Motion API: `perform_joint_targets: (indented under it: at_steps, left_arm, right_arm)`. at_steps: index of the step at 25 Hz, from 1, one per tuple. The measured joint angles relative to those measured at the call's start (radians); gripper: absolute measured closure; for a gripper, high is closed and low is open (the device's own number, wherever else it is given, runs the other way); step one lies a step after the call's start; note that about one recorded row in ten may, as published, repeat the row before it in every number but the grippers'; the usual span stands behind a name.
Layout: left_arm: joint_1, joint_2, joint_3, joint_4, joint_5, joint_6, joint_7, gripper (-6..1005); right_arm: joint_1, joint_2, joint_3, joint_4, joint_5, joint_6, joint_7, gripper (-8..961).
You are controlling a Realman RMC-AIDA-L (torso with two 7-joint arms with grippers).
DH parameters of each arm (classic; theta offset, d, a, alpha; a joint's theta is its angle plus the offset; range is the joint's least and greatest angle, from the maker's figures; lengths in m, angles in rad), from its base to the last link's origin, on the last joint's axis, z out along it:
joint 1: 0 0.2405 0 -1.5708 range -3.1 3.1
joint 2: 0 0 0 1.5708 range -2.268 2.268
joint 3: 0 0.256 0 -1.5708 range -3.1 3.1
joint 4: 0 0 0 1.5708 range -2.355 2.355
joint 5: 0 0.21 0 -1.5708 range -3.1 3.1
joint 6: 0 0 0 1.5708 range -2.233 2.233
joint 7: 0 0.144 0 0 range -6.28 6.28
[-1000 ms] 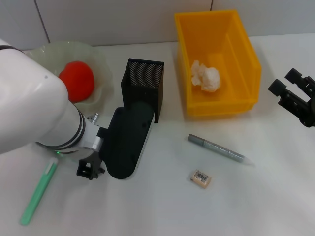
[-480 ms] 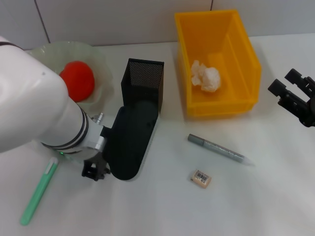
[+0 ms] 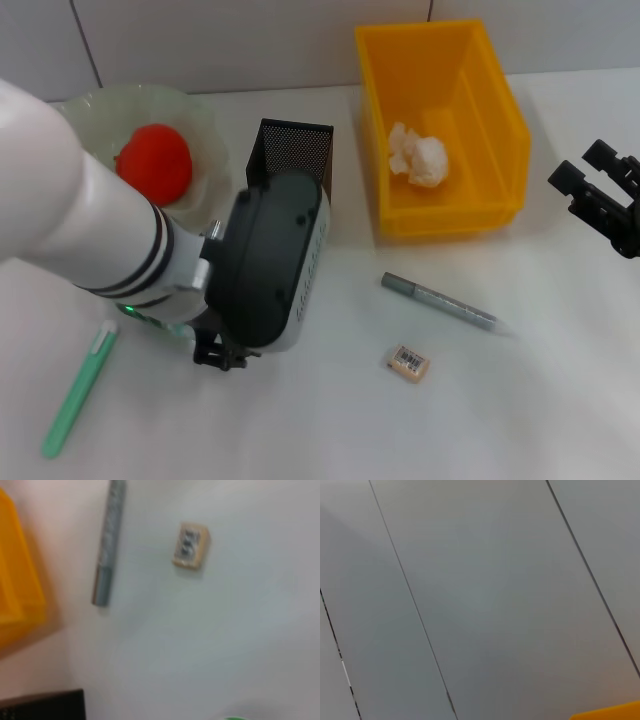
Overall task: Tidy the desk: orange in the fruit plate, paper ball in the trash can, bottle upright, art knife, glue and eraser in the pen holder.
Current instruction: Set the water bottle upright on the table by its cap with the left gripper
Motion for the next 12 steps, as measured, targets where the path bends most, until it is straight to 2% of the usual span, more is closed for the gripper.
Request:
perform_joint_targets:
  at_steps: [3, 5, 12]
  left_arm:
    - [0.005, 0.002, -0.021, 0.015, -0.031, 0.005, 0.003, 549]
    - [0.038, 0.004, -0.061, 0.060, -0.082, 0.010, 0.010, 549]
    - [0.069, 0.005, -0.121, 0.071, -0.129, -0.003, 0.010, 549]
  right_arm:
    - [-0.002, -0.001, 0.000, -0.003, 0.000, 0.000, 0.000, 145]
    - [-0.003, -0.001, 0.000, -0.004, 0.000, -0.001, 0.000, 145]
    - [0.001, -0.012, -0.001, -0.002, 0.000, -0.001, 0.000, 146]
